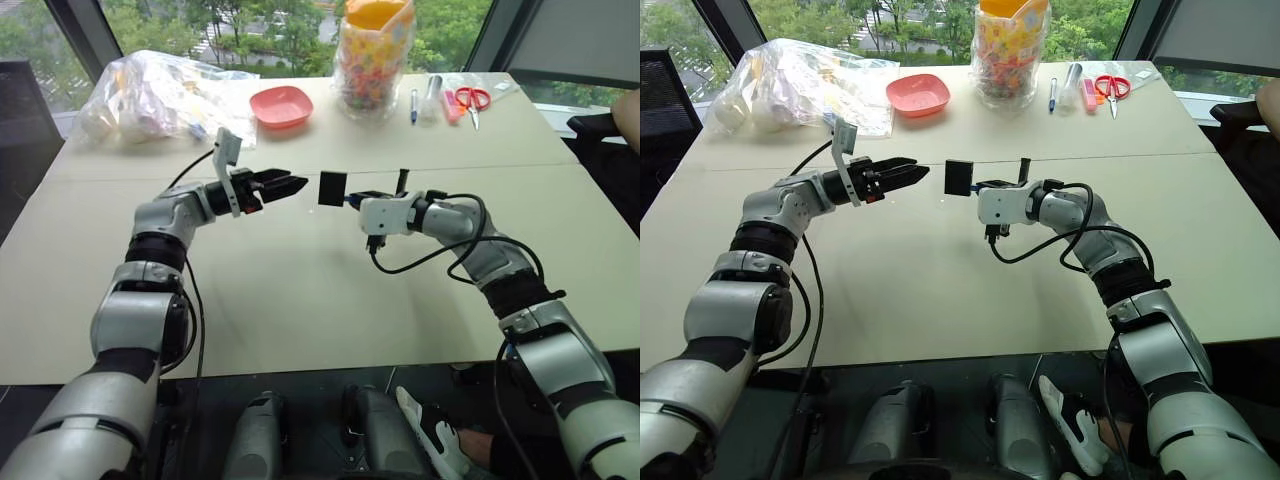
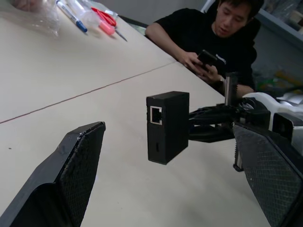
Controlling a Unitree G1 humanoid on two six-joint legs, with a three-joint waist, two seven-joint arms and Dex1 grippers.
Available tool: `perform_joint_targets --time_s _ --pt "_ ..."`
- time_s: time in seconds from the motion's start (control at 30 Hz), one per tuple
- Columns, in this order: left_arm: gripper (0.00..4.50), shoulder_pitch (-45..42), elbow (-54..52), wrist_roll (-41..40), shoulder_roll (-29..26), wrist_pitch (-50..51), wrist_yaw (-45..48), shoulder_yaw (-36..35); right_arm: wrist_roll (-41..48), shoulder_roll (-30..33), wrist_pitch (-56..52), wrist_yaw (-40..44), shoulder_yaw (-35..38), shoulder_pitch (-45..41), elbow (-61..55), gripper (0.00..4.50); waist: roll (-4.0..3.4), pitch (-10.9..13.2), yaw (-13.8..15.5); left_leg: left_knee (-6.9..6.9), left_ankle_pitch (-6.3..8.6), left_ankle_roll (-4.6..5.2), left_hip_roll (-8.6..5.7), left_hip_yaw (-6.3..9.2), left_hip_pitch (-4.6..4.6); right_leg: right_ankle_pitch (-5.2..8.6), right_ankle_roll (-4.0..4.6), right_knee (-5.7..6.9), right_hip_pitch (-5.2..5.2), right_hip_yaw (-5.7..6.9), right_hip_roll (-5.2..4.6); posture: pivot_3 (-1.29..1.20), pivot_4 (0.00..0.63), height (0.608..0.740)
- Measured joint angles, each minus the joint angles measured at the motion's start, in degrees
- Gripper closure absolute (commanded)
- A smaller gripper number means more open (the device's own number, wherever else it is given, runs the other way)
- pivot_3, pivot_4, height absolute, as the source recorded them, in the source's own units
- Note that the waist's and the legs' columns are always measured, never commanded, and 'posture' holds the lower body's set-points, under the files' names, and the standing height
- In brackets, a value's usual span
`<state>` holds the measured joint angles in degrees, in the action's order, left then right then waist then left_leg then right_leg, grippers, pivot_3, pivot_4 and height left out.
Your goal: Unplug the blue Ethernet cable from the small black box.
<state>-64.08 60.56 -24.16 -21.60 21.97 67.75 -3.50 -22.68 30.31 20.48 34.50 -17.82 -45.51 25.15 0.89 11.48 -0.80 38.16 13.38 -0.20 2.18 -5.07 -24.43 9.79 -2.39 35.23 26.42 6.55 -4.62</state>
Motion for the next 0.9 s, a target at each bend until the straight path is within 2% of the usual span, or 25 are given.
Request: perform_joint_targets --time_s 0.2,0.23,0.43,0.53,0.57,0.7,0.73,0.77,0.9 --pt "0.00 -3.5 7.1 2.4 3.3 -3.5 2.0 -0.8 0.6 -0.1 -5.5 0.6 0.8 2.3 -9.3 4.42 0.01 0.0 0.1 0.00 0.01 0.01 -0.01 0.04 -0.02 0.00 0.00 -0.01 0.00 0.01 0.00 0.00 0.150 0.740" --pt "0.57 -4.0 7.8 2.4 4.0 -3.9 1.9 -1.7 0.5 -0.4 -6.3 0.8 0.8 2.8 -10.1 4.50 0.01 0.0 0.1 0.00 0.01 0.01 -0.01 0.04 -0.02 0.00 0.00 -0.02 0.00 0.01 0.00 0.00 0.150 0.740" --pt "2.75 -4.6 9.2 2.5 5.0 -4.5 2.9 -4.2 0.5 -0.7 -9.3 1.4 0.7 4.2 -13.1 4.50 0.01 0.0 -0.1 -0.01 0.01 0.01 0.01 0.08 -0.01 0.00 0.01 0.00 0.02 0.02 0.03 0.00 0.150 0.740" --pt "3.83 -4.6 9.1 2.5 4.8 -3.5 6.3 -4.5 0.4 -0.3 -10.4 1.8 0.7 5.0 -13.6 4.50 0.02 0.0 0.0 0.00 0.01 0.01 0.00 0.07 -0.02 0.00 0.01 0.00 0.01 0.02 0.01 0.00 0.150 0.740" --pt "4.02 -4.6 9.1 2.5 4.8 -3.5 6.7 -4.6 0.4 -0.3 -10.5 1.9 0.7 5.0 -13.6 4.50 0.01 0.0 0.0 0.00 0.01 0.01 -0.01 0.07 -0.01 0.00 0.01 0.00 0.01 0.01 0.01 0.00 0.150 0.740" --pt "4.01 -4.6 9.1 2.8 4.8 -3.3 7.2 -4.9 0.5 -0.4 -10.5 2.1 0.7 5.0 -13.8 4.50 0.02 0.0 0.0 0.00 0.01 0.01 0.00 0.09 -0.02 0.00 0.01 0.00 0.01 0.01 0.01 0.00 0.150 0.740" --pt "4.01 -4.6 9.1 3.0 4.8 -3.2 7.1 -5.1 0.7 -0.4 -10.6 2.4 0.7 5.0 -13.9 3.56 0.02 0.0 0.0 0.00 0.01 0.01 0.00 0.08 -0.02 0.00 0.01 0.00 0.01 0.01 0.01 0.00 0.150 0.740" --pt "4.01 -4.6 9.1 3.1 4.8 -3.1 6.7 -5.2 1.1 -0.4 -11.0 2.9 0.7 5.0 -14.3 3.27 0.02 0.0 0.0 0.00 0.01 0.01 0.00 0.09 -0.02 0.00 0.01 0.00 0.00 0.01 0.00 0.00 0.150 0.740" --pt "4.01 -4.2 9.0 3.1 5.1 -2.2 5.2 -6.5 3.0 -0.5 -15.2 2.4 3.6 8.3 -19.8 1.36 0.04 0.0 0.2 -0.01 0.01 0.01 0.00 0.12 -0.03 0.00 0.01 0.00 0.00 0.02 0.00 0.00 0.150 0.740"
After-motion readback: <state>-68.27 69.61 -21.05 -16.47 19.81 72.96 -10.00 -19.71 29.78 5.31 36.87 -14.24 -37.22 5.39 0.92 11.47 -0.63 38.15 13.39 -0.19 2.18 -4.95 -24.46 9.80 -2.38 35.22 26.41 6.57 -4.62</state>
